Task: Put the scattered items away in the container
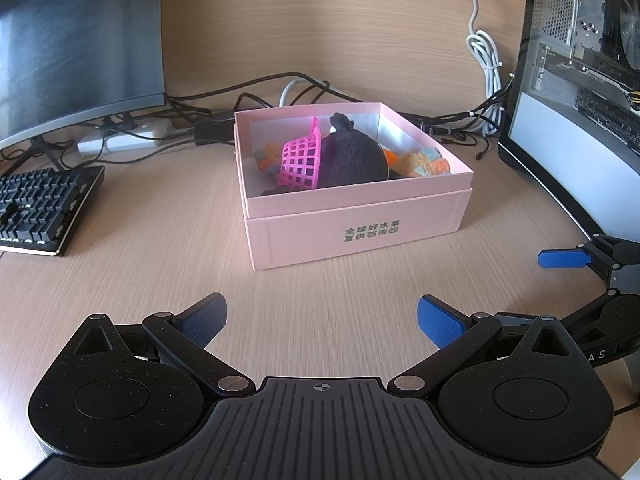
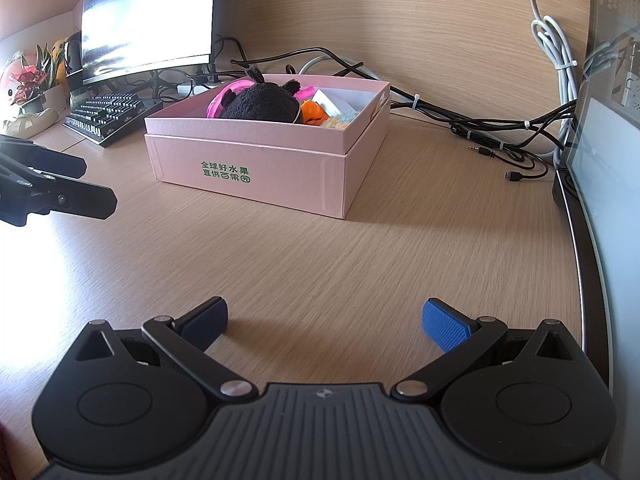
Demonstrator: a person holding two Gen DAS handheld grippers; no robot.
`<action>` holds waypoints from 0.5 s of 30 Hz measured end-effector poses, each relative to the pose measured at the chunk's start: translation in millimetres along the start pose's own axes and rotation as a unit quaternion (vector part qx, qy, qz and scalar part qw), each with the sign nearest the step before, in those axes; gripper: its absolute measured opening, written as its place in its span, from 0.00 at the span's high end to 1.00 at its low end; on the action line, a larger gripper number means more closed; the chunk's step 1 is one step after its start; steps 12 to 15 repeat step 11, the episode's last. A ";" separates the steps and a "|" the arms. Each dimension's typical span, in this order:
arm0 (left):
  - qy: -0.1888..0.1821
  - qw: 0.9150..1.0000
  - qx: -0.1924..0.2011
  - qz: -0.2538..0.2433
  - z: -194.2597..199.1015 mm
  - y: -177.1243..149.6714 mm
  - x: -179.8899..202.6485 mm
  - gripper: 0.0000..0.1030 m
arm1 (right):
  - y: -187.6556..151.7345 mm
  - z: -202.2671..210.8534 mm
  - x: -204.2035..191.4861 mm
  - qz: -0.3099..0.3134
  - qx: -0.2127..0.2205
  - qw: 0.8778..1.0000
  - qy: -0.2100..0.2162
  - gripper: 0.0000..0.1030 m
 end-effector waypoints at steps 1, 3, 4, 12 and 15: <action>0.000 1.000 0.000 0.000 0.0 0.0 0.0 0.00 | -0.1 0.1 0.1 0.000 0.000 1.000 0.000 0.00; 0.000 1.000 0.000 0.000 0.1 -0.1 0.0 0.00 | 0.0 0.0 0.0 0.000 0.000 1.000 0.000 0.00; 0.000 1.000 0.000 0.000 0.1 -0.1 0.0 0.00 | -0.1 0.1 0.1 0.000 0.000 1.000 0.000 0.00; 0.008 1.000 0.015 -0.009 4.0 3.9 0.0 0.00 | -0.2 0.2 0.2 0.000 0.000 1.000 0.000 0.00; 0.008 1.000 0.015 -0.009 4.0 3.9 0.0 0.00 | -0.2 0.2 0.2 0.000 0.000 1.000 0.000 0.00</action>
Point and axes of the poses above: each gripper's, at about its wrist camera, not at the fingertips, and z roughly against the way its jaws point, x to its right, y to its top, the point moved 6 cm from there along -z, roughly the way its jaws point, and after that the axes turned 2 degrees about -x, right-handed, at the moved point
